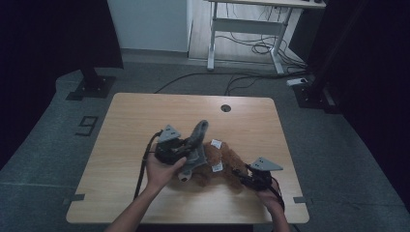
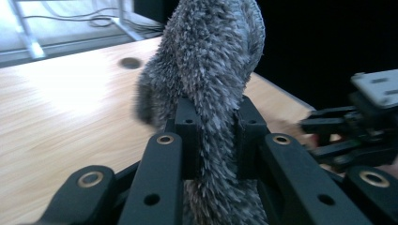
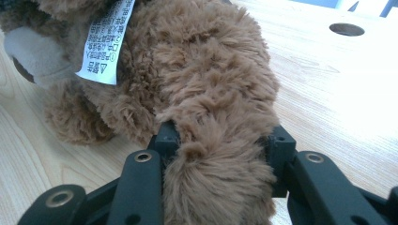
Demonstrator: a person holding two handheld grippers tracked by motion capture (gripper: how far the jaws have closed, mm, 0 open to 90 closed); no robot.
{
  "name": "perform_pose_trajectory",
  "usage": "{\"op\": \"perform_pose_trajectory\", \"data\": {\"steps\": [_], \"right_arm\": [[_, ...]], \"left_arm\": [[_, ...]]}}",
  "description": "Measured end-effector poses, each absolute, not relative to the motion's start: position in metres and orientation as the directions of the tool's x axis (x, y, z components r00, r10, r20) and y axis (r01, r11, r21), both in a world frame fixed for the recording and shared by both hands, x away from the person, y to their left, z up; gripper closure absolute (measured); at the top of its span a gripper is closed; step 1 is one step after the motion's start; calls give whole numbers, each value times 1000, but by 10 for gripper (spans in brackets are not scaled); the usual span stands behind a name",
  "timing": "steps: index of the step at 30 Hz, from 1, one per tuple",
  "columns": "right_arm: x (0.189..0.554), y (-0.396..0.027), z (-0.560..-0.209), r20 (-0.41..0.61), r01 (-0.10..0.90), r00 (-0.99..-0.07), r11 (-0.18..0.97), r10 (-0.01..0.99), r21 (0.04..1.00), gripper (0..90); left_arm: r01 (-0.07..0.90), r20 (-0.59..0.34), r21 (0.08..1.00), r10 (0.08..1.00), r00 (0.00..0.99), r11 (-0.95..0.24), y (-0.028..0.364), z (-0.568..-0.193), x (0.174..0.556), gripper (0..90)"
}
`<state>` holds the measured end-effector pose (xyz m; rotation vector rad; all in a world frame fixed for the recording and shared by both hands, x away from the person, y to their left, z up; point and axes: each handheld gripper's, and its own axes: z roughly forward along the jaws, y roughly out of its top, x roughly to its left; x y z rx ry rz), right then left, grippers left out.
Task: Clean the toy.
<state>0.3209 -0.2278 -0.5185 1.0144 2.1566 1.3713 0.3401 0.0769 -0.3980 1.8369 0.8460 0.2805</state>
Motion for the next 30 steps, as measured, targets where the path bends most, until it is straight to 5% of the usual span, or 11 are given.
{"op": "perform_pose_trajectory", "data": {"steps": [14, 22, 30], "right_arm": [[322, -229, -520, 63, 368, -664, 253, 745, 895, 596], [323, -229, -522, 69, 371, -662, 246, 747, 896, 595], [322, -229, -521, 69, 368, -664, 245, 744, 897, 595]], "left_arm": [[458, -154, 788, 589, 793, -411, -24, -435, 354, 736], [423, -71, 777, 603, 795, -466, -26, -451, 350, 757], [443, -104, 794, 625, 773, -416, 1, -450, 349, 774]]}}
